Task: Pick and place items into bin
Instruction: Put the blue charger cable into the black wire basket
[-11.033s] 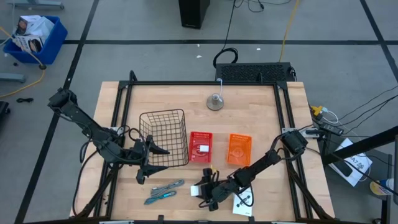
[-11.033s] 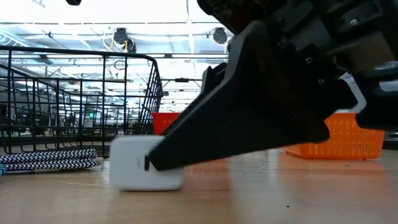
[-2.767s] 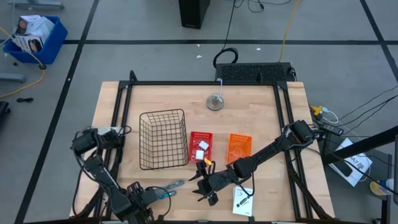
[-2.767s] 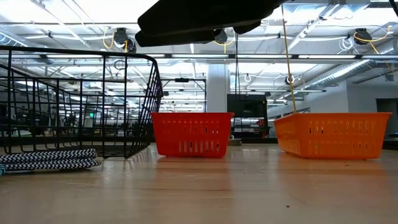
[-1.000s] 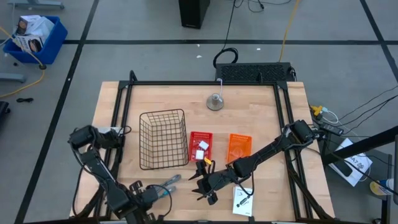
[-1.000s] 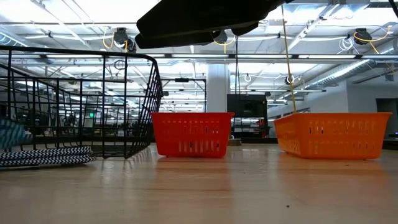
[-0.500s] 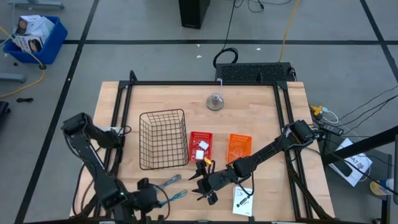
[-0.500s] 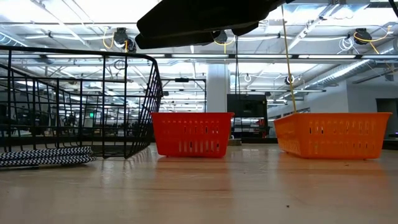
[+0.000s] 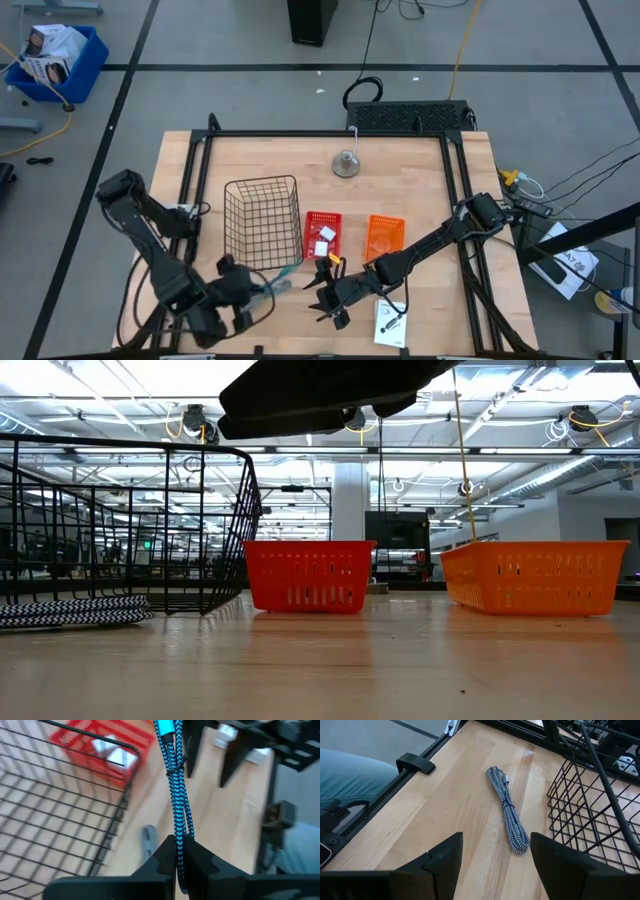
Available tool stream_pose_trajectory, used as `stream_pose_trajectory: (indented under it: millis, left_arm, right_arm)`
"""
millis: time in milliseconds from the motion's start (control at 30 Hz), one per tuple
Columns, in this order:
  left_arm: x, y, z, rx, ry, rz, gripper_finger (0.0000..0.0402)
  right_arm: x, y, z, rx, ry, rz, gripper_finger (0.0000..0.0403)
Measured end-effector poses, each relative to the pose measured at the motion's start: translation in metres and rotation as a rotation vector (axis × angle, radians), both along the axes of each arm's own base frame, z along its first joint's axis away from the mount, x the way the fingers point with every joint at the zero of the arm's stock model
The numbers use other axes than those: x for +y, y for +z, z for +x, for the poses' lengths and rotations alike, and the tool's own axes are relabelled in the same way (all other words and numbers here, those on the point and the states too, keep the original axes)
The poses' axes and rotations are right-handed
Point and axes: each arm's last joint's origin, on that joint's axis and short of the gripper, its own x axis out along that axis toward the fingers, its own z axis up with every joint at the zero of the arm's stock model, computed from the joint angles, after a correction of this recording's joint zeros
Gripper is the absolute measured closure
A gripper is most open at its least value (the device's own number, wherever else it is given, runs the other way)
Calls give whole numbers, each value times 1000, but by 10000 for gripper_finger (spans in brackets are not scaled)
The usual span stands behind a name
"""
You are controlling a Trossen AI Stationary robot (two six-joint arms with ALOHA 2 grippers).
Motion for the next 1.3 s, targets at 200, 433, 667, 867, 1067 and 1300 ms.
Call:
stream_pose_trajectory:
  millis: [200, 433, 667, 867, 1067, 1300]
  left_arm:
    - [26, 3, 12, 64, 84, 11, 392]
    - [59, 10, 16, 163, 175, 11, 378]
    - [99, 9, 9, 434, 397, -25, 392]
    - [113, 9, 22, 441, 376, -41, 362]
    - [125, 9, 28, 468, 380, -51, 381]
    - [130, 9, 31, 486, 344, -46, 382]
  right_arm:
    - [0, 0, 0, 0, 0, 0, 179]
    - [0, 0, 0, 0, 0, 0, 179]
    - [0, 0, 0, -1, 0, 1, 179]
    - [0, 0, 0, -1, 1, 1, 179]
    - [0, 0, 0, 0, 3, 2, 179]
    - [0, 0, 0, 0, 3, 2, 179]
